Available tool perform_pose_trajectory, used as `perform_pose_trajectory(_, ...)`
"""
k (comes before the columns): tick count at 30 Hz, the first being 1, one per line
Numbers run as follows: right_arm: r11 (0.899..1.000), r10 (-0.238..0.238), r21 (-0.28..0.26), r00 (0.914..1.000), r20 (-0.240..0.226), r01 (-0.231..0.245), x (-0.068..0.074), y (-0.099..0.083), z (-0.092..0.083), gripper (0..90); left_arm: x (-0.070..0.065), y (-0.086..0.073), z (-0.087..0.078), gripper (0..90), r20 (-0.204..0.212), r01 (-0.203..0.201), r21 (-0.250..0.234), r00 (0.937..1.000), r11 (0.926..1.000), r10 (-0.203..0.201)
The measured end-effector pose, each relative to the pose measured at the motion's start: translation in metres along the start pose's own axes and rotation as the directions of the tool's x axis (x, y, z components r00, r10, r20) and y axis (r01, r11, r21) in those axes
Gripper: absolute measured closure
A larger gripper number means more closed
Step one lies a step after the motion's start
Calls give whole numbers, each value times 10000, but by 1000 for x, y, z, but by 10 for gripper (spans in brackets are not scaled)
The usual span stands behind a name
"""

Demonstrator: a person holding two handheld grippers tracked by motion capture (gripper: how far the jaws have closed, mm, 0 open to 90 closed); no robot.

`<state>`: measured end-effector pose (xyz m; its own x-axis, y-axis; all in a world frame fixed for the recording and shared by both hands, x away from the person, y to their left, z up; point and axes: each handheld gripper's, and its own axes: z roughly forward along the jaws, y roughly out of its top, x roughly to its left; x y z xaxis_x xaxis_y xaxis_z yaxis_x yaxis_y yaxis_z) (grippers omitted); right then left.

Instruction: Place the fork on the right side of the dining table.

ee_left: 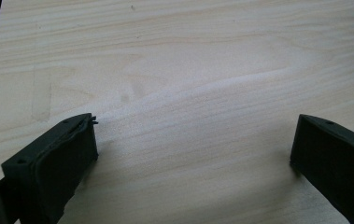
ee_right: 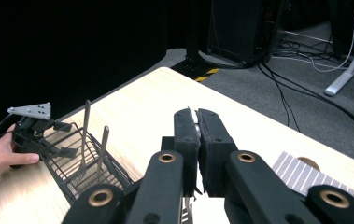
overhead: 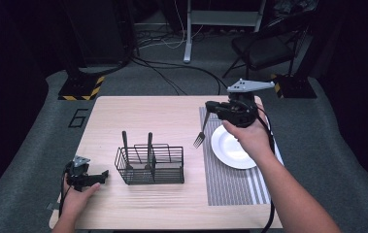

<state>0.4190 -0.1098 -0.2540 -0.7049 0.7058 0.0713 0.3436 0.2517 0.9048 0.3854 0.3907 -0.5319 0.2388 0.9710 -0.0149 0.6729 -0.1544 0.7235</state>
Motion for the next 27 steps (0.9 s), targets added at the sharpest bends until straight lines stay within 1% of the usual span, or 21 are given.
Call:
perform_pose_trajectory(14, 9995, 285, 111, 9987, 422, -289, -7, -38, -2, 870, 0, 0, 0, 4, 0, -4, 2, 10000, 10000, 4)
perform_pose_trajectory(15, 9995, 285, 111, 9987, 422, -289, -7, -38, -2, 870, 0, 0, 0, 4, -1, 1, -1, 10000, 10000, -1)
perform_pose_trajectory(19, 9990, 396, 164, 9981, 479, -405, -9, -49, -2, 869, 0, 0, 0, 4, 0, 0, -1, 10000, 10000, 0)
perform_pose_trajectory(27, 9987, 457, 199, 9963, 723, -473, -10, -65, -3, 869, 0, 0, 0, 4, 1, 12, -2, 10000, 10000, -12)
